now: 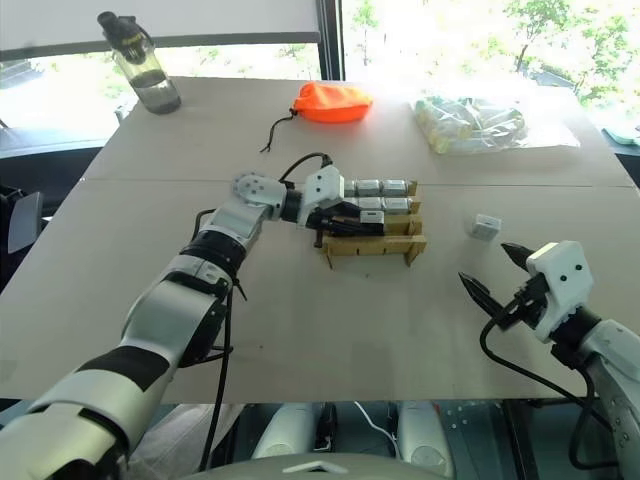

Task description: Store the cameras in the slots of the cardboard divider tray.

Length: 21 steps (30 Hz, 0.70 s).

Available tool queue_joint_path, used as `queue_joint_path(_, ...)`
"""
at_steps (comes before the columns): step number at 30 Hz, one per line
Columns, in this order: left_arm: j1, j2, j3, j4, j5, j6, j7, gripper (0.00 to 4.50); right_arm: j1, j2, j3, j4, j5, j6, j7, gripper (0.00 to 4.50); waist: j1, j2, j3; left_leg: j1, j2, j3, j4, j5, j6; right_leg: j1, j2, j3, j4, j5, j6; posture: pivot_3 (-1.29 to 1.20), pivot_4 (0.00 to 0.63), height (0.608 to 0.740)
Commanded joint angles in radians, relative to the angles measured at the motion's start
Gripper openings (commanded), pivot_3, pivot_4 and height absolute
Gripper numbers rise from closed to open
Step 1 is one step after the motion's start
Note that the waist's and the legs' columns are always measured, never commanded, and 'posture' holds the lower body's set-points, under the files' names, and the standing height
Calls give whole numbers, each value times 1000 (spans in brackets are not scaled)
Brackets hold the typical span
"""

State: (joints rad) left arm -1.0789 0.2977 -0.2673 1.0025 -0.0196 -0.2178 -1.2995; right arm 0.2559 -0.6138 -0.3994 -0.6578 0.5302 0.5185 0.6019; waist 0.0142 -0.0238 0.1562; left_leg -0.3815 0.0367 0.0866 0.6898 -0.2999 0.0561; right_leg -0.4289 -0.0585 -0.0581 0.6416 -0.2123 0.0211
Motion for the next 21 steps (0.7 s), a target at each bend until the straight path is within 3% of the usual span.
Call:
queue_joint_path(1, 3, 9, 14, -10, -3, 83, -57, 692, 0, -11, -29, -24, 4, -21, 1, 4421, 0, 0, 0, 0, 0, 0, 0, 0, 0, 0, 0, 0, 0, 0, 0, 0, 150, 740)
queue_joint_path(3, 10, 12, 25, -36, -14, 129, -80, 692, -2, -14, -29, -17, 2, -25, 5, 4421, -2, 0, 0, 0, 0, 0, 0, 0, 0, 0, 1, 0, 0, 0, 0, 0, 150, 740)
queue_joint_path(4, 14, 14, 26, -48, -11, 140, -86, 1731, -5, -16, -29, -14, 2, -25, 6, 4500, -3, 0, 0, 0, 0, 0, 0, 0, 0, 0, 2, 0, 0, 0, 0, 0, 150, 740)
queue_joint_path(10, 19, 20, 28, -64, 34, 106, -9, 4382, -40, -37, -9, 20, -15, -35, 20, 4500, 1, 0, 0, -1, 0, 0, -1, 0, 0, -1, 2, 0, -1, 0, 0, 0, 150, 740)
queue_joint_path(17, 86, 80, 127, -312, -88, 174, -49, 4451, -115, -81, 4, 145, -78, -72, 38, 4500, -2, 0, 0, -2, 1, -1, -1, 0, 0, -1, 2, 1, 0, 0, 0, 0, 150, 740)
queue_joint_path(21, 271, 220, 219, -754, -274, 458, -89, 4451, -182, -162, 42, 347, -158, -200, 146, 4500, -19, 1, 0, -1, 3, 1, -3, 3, -5, -2, 2, 3, -1, 0, 0, 0, 150, 740)
